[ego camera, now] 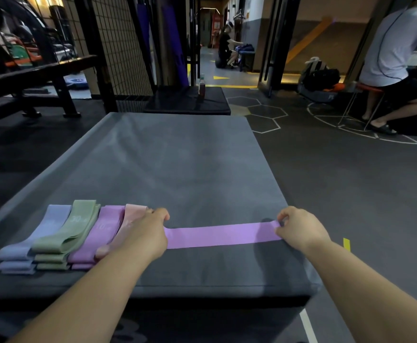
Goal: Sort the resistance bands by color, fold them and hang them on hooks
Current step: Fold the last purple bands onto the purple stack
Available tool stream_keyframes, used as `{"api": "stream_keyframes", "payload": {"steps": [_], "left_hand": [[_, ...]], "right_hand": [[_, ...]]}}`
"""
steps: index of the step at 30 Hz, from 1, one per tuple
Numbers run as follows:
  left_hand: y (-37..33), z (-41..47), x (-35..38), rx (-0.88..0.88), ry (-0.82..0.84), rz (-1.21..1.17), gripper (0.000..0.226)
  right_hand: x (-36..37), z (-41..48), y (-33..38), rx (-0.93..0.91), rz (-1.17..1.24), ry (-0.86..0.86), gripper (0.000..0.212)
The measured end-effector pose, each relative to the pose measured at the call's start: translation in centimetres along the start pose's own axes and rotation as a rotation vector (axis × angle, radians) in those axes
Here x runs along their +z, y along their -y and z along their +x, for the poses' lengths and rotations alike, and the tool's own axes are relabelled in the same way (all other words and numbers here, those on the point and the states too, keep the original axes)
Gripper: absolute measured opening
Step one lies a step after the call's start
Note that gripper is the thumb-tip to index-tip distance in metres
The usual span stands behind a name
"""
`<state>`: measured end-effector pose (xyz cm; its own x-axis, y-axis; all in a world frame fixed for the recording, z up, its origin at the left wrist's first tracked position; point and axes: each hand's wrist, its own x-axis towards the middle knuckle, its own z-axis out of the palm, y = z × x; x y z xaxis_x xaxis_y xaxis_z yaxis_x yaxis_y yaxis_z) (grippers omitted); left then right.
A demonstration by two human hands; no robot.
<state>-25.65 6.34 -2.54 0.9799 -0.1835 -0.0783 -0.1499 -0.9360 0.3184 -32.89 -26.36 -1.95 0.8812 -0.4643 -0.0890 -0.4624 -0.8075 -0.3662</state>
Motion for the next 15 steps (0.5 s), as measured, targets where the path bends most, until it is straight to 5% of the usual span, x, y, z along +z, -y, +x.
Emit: {"api": "stream_keyframes", "payload": {"steps": [5,9,15], "left_hand": [[-1.0,0.2,-0.4,-0.026,0.033,-0.188,0.047],[-2.8,0.3,0.0,0.001,0.050,-0.555,0.048],[-5.1,0.3,2.3,0.106,0.026,-0.610,0.059]], "right_hand": [[0.1,-1.1,2.2,-0.127,0.042,-0.030,0.030],[1.1,-2.3,5.4,-0.255,0.296,0.176,0.025],[3.1,-3.6,9.3,-0.342,0.470,0.348,0.035]]}}
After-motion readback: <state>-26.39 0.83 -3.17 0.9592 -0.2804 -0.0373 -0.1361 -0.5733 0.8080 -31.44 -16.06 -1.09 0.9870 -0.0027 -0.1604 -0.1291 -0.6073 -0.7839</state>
